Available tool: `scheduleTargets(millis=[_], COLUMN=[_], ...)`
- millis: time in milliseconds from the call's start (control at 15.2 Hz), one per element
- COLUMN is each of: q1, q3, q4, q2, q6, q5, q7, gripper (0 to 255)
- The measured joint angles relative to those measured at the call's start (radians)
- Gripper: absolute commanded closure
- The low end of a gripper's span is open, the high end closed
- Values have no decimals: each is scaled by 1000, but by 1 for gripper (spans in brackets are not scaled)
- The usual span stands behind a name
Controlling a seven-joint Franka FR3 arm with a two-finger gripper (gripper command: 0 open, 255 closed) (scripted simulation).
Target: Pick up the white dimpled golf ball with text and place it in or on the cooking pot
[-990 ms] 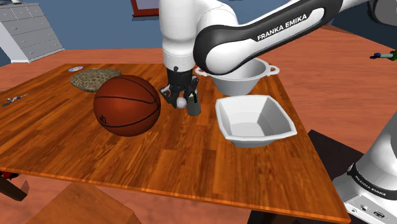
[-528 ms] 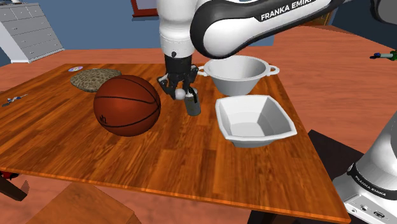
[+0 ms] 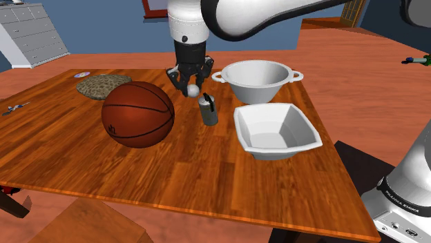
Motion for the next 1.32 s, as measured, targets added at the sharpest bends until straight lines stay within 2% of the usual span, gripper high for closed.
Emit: scheduleTargets(millis=[132, 528, 990, 1320], q1=[-13, -130, -241, -297], q3=[-2, -41, -126, -185], q4=[4, -130, -247, -265], q2=[-15, -137, -245, -263], q6=[-12, 60, 128, 148], q5=[14, 117, 225, 265], q7=[-20, -166, -372, -497], gripper=[255, 255, 255, 255])
